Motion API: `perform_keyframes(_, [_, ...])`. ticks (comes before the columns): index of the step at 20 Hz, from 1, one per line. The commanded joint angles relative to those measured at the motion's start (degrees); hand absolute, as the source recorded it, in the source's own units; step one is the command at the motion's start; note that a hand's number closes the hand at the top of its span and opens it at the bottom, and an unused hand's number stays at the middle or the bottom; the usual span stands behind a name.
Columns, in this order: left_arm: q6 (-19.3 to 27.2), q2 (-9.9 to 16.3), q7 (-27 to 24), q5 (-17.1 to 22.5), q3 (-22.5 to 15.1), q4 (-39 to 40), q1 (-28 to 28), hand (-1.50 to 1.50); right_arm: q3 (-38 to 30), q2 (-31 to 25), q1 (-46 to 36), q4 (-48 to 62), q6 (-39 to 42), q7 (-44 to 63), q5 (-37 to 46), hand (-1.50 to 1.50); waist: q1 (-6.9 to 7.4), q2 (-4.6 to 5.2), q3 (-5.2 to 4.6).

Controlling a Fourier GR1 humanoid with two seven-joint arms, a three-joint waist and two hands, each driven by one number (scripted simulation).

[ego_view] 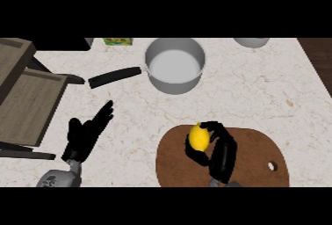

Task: Pick the lemon from the cutting board and place it in the pot

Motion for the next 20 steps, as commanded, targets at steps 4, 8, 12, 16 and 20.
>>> perform_keyframes(4, [0.44, -0.19, -0.24, -0.46, 0.0, -0.14, 0.26, 0.0, -3.74, 0.24, -12.41, 1.3, 8.44, 21.76, 16.43, 1.5, -0.29, -0.34, -0.02])
perform_keyframes(8, [-1.27, 0.37, 0.42, 0.37, -0.12, -0.65, -0.61, 0.0, -5.53, 0.25, -25.03, 4.08, 19.5, 36.08, 21.47, 1.5, 0.77, -0.26, 0.11])
perform_keyframes(12, [-1.4, -0.11, -0.62, 0.08, -0.5, 0.47, 0.22, 0.0, -6.14, 0.25, -38.22, 6.96, 33.37, 49.15, 24.55, 1.5, 1.7, 0.04, 0.23])
perform_keyframes(16, [-2.51, 0.07, -1.48, 0.26, -0.3, 0.87, -1.18, 0.0, -2.57, 0.25, -49.55, 13.52, 38.44, 59.13, 21.89, 1.5, 2.79, 0.59, 0.48])
perform_keyframes(20, [-2.97, 0.64, -0.11, 0.19, -0.03, 1.27, -2.69, 0.0, -3.61, 0.25, -57.03, 24.68, 45.99, 59.11, 20.07, 1.5, 3.24, 0.94, 0.47])
